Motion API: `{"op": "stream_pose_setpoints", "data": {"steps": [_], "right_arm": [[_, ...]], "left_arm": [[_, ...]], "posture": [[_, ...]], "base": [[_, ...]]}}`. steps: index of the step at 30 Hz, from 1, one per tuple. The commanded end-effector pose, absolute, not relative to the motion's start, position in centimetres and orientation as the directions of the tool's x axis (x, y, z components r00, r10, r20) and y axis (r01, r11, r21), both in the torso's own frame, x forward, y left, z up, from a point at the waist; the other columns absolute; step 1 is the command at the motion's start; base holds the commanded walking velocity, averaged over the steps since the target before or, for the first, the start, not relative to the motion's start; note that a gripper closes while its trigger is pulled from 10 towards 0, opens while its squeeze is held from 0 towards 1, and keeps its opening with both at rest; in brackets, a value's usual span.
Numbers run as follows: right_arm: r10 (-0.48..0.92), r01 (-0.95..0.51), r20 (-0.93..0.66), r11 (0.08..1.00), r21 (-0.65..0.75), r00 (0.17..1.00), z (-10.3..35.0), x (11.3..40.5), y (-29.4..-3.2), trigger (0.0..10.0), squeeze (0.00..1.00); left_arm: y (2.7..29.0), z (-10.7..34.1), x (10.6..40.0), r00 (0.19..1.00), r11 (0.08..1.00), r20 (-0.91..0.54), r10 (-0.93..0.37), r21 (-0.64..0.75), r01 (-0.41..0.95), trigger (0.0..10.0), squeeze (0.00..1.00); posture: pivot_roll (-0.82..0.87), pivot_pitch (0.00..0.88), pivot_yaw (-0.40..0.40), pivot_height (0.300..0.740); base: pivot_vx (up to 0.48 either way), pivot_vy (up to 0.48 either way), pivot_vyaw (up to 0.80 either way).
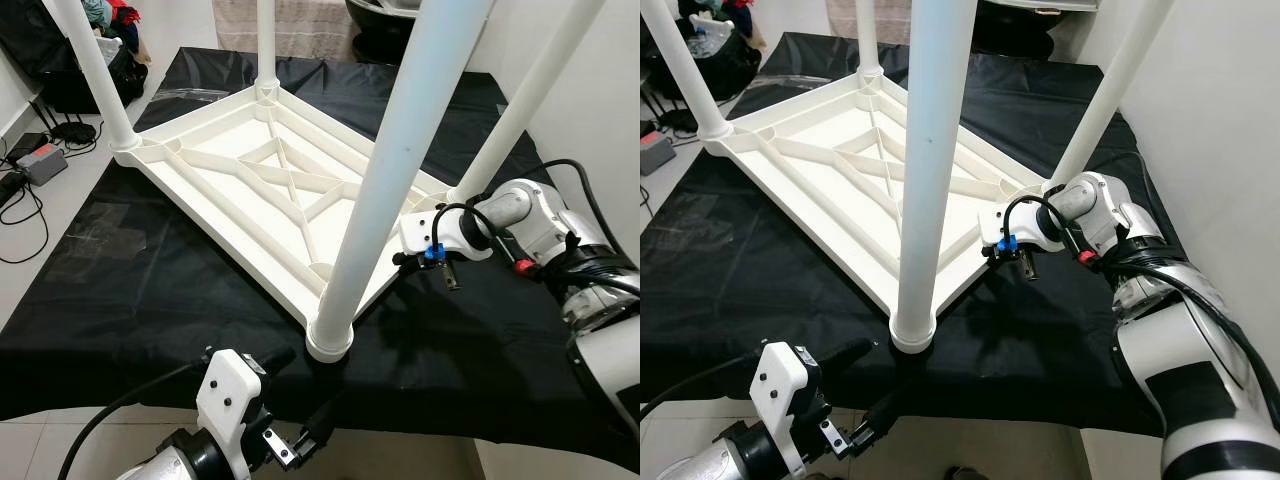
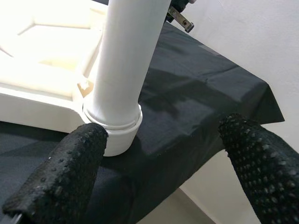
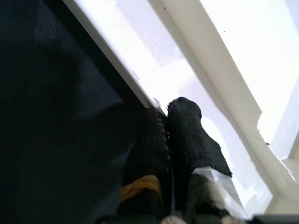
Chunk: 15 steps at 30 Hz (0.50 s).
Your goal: Building children table
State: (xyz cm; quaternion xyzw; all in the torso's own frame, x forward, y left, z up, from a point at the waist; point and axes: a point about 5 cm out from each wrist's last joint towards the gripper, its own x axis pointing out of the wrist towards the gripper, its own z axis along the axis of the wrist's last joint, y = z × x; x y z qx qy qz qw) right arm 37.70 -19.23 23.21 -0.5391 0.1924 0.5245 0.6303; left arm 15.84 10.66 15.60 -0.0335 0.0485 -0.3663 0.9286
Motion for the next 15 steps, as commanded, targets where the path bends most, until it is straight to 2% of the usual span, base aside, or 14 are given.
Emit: {"op": "stream_pose_setpoints", "data": {"steps": [1, 4, 5, 6, 9, 10, 13, 14, 15], "right_arm": [[0.404, -0.922, -0.866, -0.121, -0.369, 0.294, 20.9, 37.0, -20.5, 0.0, 0.0], [0.409, -0.928, -0.866, -0.108, -0.358, 0.287, 20.8, 36.9, -20.5, 0.0, 0.0], [0.411, -0.922, -0.867, -0.135, -0.363, 0.281, 20.4, 36.7, -20.6, 4.5, 0.0], [0.422, -0.91, -0.856, -0.146, -0.389, 0.298, 20.2, 36.6, -20.4, 10.0, 0.0], [0.422, -0.91, -0.856, -0.146, -0.389, 0.298, 20.2, 36.6, -20.4, 10.0, 0.0], [0.439, -0.895, -0.845, -0.169, -0.413, 0.307, 19.9, 36.6, -19.8, 10.0, 0.2], [0.439, -0.895, -0.845, -0.169, -0.413, 0.307, 19.9, 36.6, -19.8, 10.0, 0.2], [0.459, -0.884, -0.829, -0.169, -0.436, 0.321, 19.9, 36.8, -19.2, 10.0, 1.0], [0.459, -0.884, -0.829, -0.169, -0.436, 0.321, 19.9, 36.8, -19.2, 10.0, 1.0]], "left_arm": [[10.4, 15.5, 15.6, 0.717, 0.72, -0.074, -0.693, -0.121, 0.684, 10.0, 0.0], [10.4, 15.5, 15.6, 0.717, 0.72, -0.074, -0.693, -0.121, 0.684, 10.0, 0.0], [10.4, 15.5, 15.6, 0.717, 0.72, -0.074, -0.693, -0.121, 0.684, 10.0, 0.0], [10.4, 15.5, 15.7, 0.716, 0.719, -0.073, -0.694, -0.121, 0.684, 10.0, 0.0], [10.4, 15.5, 15.7, 0.716, 0.719, -0.073, -0.694, -0.121, 0.684, 10.0, 0.0], [10.4, 15.5, 15.7, 0.716, 0.718, -0.073, -0.695, -0.122, 0.685, 10.0, 0.0], [10.4, 15.5, 15.7, 0.716, 0.718, -0.073, -0.695, -0.122, 0.685, 10.0, 0.0], [10.4, 15.5, 15.7, 0.715, 0.718, -0.073, -0.695, -0.122, 0.685, 10.0, 0.0], [10.4, 15.5, 15.7, 0.715, 0.718, -0.073, -0.695, -0.122, 0.685, 10.0, 0.0]], "posture": [[0.01, 0.2, -0.11, 0.74], [0.0, 0.201, -0.109, 0.74], [0.0, 0.201, -0.11, 0.74], [0.0, 0.202, -0.11, 0.74], [0.0, 0.202, -0.11, 0.74], [0.0, 0.202, -0.109, 0.74], [0.0, 0.202, -0.109, 0.74], [0.01, 0.203, -0.111, 0.74], [0.01, 0.203, -0.111, 0.74]], "base": [[0.0, 0.0, 0.0], [0.0, 0.0, 0.0], [0.0, 0.0, 0.0], [0.0, 0.0, 0.0], [0.0, 0.0, 0.0], [0.0, 0.0, 0.0], [0.0, 0.0, 0.0], [0.0, 0.0, 0.0], [0.0, 0.0, 0.0]]}}
